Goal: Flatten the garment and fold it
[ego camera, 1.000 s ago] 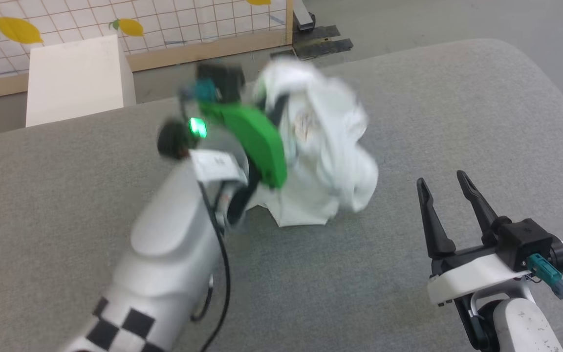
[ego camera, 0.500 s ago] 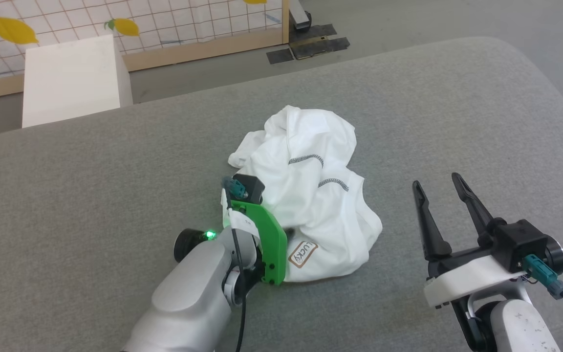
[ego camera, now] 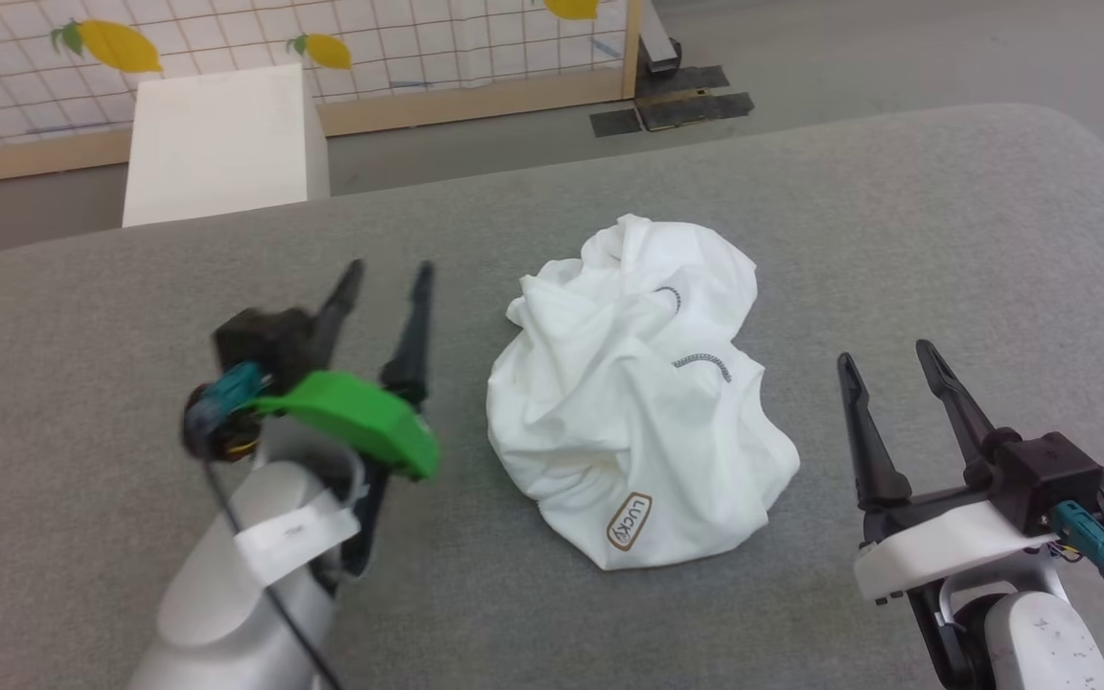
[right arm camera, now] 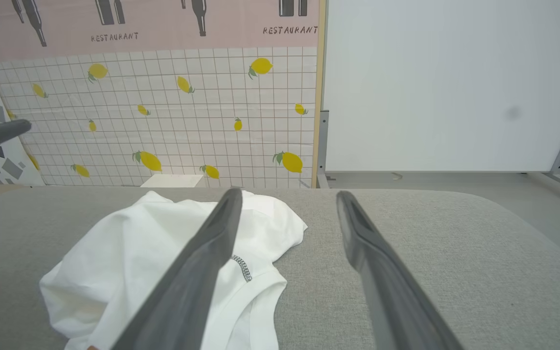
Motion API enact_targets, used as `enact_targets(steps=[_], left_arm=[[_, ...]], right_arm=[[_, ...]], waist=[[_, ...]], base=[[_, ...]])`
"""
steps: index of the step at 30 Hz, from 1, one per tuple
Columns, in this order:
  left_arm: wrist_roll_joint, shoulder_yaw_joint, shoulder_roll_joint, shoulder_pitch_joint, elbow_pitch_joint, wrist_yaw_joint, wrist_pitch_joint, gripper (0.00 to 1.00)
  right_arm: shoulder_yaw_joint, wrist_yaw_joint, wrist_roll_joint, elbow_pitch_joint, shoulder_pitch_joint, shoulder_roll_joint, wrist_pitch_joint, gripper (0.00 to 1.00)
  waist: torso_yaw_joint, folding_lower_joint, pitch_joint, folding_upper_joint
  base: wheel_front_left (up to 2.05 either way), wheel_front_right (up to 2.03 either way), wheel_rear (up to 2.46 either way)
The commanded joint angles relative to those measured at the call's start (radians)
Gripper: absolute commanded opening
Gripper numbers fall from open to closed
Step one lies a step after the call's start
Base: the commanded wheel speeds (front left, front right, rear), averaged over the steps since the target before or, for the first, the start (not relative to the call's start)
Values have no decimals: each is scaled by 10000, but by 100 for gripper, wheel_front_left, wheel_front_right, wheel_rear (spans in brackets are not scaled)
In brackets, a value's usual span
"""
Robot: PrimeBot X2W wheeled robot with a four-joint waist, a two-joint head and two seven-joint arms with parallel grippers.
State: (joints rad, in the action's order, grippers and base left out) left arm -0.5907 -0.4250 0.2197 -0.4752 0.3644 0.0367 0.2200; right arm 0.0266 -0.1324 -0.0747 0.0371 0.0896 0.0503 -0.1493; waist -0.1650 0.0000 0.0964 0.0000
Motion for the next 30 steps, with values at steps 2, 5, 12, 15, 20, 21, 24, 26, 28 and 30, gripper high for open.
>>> enact_targets(steps=[2, 5, 12, 15, 20, 21, 24, 26, 28, 30], left_arm=[[124, 361, 261, 523, -346, 157, 267, 100], [271, 875, 478, 1137, -840, 297, 388, 100], [931, 2029, 493, 2676, -1955, 414, 414, 100], [1206, 2397, 316, 3257, -2230, 372, 415, 100], [1506, 2869, -16, 3808, -2482, 200, 416, 100], [1576, 2930, -112, 3896, -2564, 188, 416, 100], [1750, 3037, -301, 3958, -2728, 115, 416, 100], [1852, 3119, -411, 3894, -2800, 58, 416, 100], [1957, 3216, -498, 3739, -2835, -70, 416, 100], [2056, 3288, -576, 3559, -2819, -210, 416, 100]], right_arm=[[-46, 17, 45, -66, -144, -1, 36, 100], [-105, 17, 42, -97, -181, -1, 57, 100], [-227, 17, 59, -102, -285, -1, 198, 100], [-312, 17, 52, -88, -324, -1, 301, 100], [-626, 17, -91, 146, -219, -1, 667, 100], [-749, 17, -138, 249, -120, -1, 810, 100], [-1068, 17, -188, 669, 330, -1, 1370, 100], [-1219, 17, -62, 1087, 810, -1, 1904, 100], [-1390, 17, 37, 1570, 1409, -1, 2629, 100], [-1499, 17, 29, 2160, 2001, -1, 3356, 100]], waist=[[163, 0, -81, 0], [264, 0, -122, 0], [461, 0, -142, 0], [564, 0, -112, 0], [723, 0, -5, 0], [765, 0, 48, 0], [932, 0, 263, 0], [1064, 0, 438, 0], [1231, 0, 689, 0], [1375, 0, 893, 0]], base=[[0, 0, 0], [0, 0, 0], [0, 0, 0], [0, 0, 0], [0, 0, 0], [0, 0, 0], [0, 0, 0], [0, 0, 0], [0, 0, 0], [0, 0, 0]])
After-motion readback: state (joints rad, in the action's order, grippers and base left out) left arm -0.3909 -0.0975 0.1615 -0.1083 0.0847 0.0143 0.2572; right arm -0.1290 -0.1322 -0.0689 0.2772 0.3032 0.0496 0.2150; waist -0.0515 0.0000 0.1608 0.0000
